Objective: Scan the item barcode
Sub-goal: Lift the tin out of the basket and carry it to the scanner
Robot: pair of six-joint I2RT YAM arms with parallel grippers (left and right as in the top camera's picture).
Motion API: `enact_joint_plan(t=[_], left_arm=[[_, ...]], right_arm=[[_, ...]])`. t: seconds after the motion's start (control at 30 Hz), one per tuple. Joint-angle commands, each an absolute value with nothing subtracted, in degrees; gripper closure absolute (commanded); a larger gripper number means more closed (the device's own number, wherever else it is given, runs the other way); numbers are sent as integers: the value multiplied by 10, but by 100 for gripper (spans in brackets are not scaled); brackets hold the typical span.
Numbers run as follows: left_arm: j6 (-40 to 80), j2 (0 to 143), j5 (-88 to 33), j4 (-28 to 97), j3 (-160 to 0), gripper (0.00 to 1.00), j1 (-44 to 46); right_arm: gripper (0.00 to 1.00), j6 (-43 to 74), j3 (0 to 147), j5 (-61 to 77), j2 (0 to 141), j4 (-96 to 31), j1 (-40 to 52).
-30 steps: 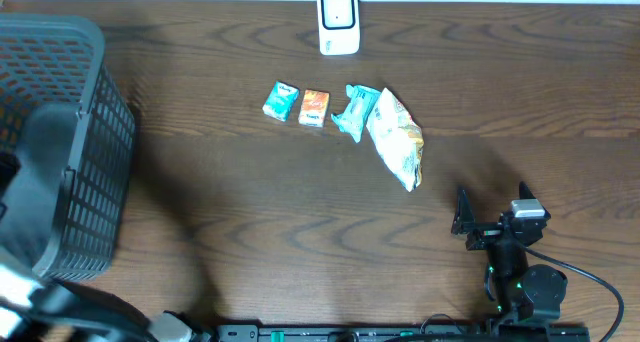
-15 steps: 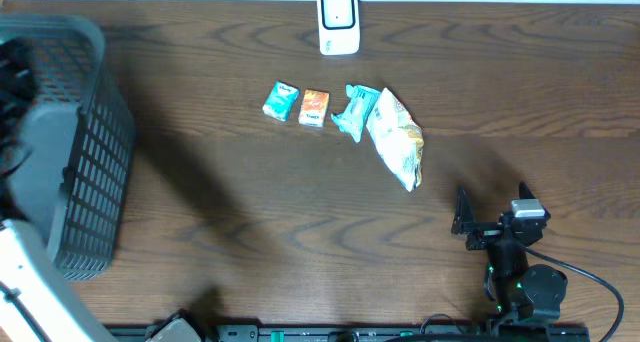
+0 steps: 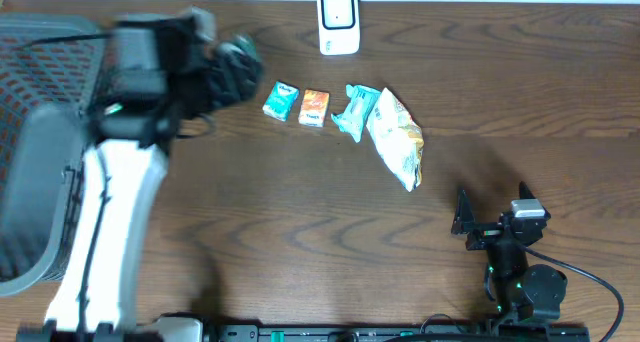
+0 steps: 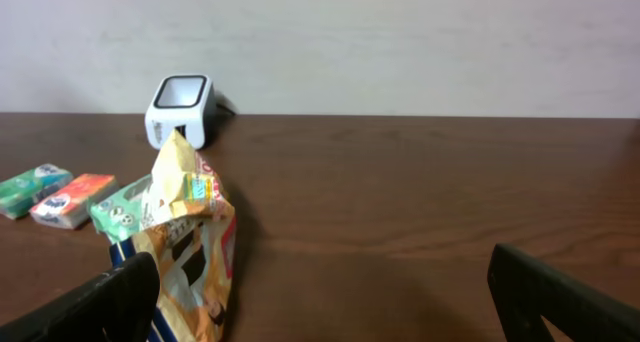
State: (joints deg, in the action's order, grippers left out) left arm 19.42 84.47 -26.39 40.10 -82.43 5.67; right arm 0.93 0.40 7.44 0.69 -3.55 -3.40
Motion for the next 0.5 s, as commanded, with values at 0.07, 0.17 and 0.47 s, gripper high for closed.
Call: enact_joint_plan(t=[0.07,0.17,0.47], left_arm=[[176,945,-131,442,-829,41,132],[176,1007,-124,434,-829,41,156],[176,1149,-124,441,-829,18,170]], right_arm=[[1,6,3,72,4,-37,-30],[1,6,3,72,4,-37,-30],[1,6,3,72,4,-37,-30]])
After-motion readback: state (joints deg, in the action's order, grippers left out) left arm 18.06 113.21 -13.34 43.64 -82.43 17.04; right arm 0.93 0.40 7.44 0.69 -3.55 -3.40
